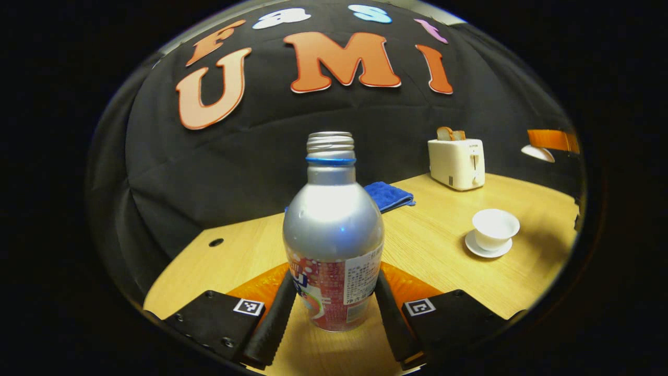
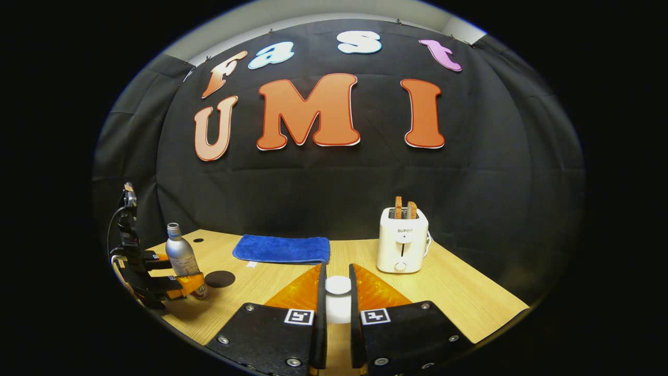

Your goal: Open the teacup lid with one hand, grasp the water bottle and pour water into the teacup with the other hand; after pouring, place the water bottle on the coaster and then close the teacup lid.

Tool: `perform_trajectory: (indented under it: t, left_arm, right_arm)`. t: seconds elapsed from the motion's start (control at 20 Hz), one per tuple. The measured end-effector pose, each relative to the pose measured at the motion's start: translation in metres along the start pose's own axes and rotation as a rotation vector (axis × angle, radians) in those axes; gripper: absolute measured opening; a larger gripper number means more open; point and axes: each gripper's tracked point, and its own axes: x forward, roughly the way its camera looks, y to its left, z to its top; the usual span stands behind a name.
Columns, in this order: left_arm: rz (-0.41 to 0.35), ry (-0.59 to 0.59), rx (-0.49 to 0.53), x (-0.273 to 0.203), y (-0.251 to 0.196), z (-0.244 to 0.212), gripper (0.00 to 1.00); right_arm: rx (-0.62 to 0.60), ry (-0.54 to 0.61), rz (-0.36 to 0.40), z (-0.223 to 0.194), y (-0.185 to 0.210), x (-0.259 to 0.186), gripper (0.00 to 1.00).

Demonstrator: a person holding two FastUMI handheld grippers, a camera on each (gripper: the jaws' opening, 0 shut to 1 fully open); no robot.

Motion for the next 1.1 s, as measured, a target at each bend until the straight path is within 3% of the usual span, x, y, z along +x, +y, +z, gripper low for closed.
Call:
perform_trajectory:
  t: [0.45, 1.1]
  left_arm:
    - [-0.009, 0.083, 0.412, 0.017, -0.022, 0.016, 0.82]
    - [-0.116, 0.151, 0.928, -0.019, -0.08, 0.038, 0.83]
  right_arm:
    - [0.007, -0.018, -0.033, 0.006, -0.032, -0.013, 0.18]
    - [0.072, -0.016, -0.079, -0.005, -0.083, -0.028, 0.18]
